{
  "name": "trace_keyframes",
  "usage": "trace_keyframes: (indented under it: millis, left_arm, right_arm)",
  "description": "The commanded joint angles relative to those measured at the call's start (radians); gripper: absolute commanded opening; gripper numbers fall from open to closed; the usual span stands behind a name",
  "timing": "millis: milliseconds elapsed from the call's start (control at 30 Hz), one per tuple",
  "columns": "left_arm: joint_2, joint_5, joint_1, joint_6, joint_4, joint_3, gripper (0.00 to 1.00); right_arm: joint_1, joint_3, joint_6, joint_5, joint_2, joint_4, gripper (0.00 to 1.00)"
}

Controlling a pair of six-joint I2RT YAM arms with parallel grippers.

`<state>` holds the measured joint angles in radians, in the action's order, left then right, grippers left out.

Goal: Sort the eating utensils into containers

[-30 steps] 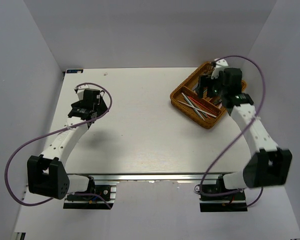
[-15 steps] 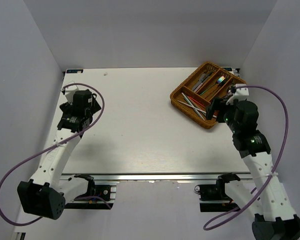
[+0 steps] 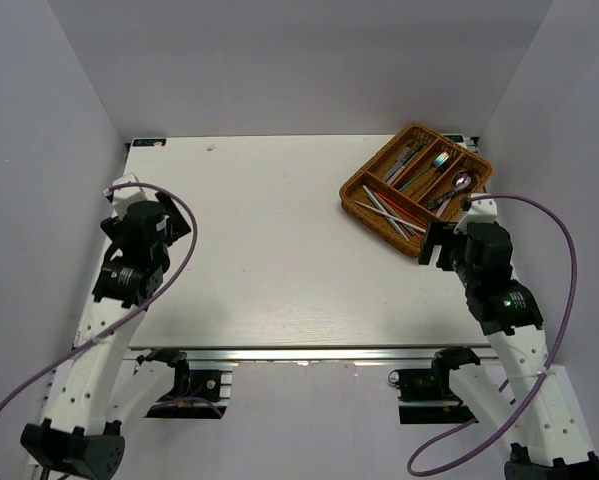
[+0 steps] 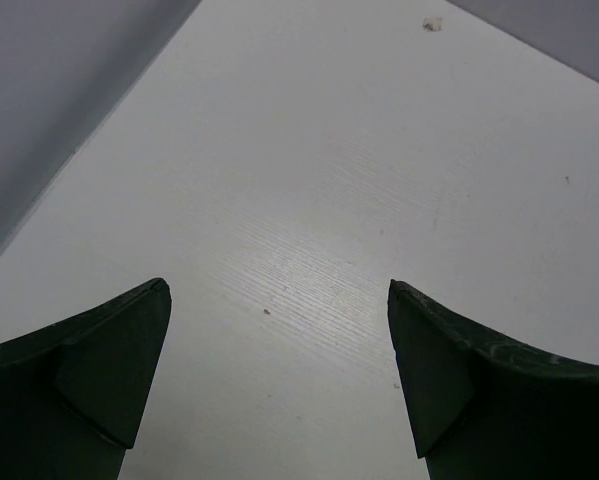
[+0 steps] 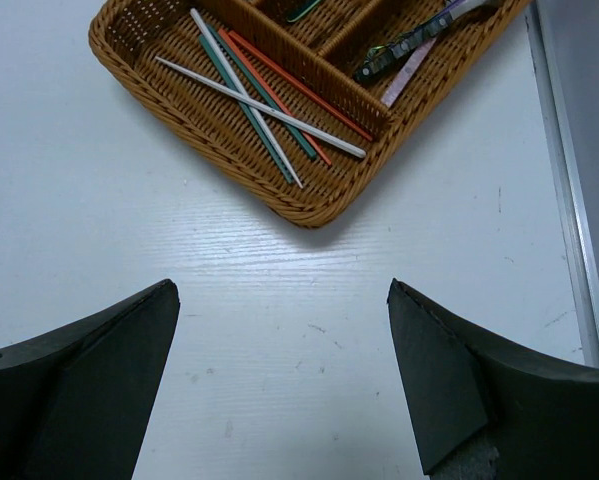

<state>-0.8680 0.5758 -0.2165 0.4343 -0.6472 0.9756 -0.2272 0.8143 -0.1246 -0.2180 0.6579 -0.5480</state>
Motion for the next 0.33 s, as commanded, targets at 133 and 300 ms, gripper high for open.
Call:
trace_keyframes:
  millis: [133,300]
  left_arm:
    - [0.142,0.009,-0.004,-0.092,0.029,-0.078,0.98]
    - [0.169,0.002,-0.004,-0.098,0.040,-0.094,0.98]
  right_arm:
    - [-0.004,0.016,-0.003,-0.066,-0.049,-0.067,0.89]
    - [-0.004,0.017,-0.007,-0.066,-0.055,-0.069,0.89]
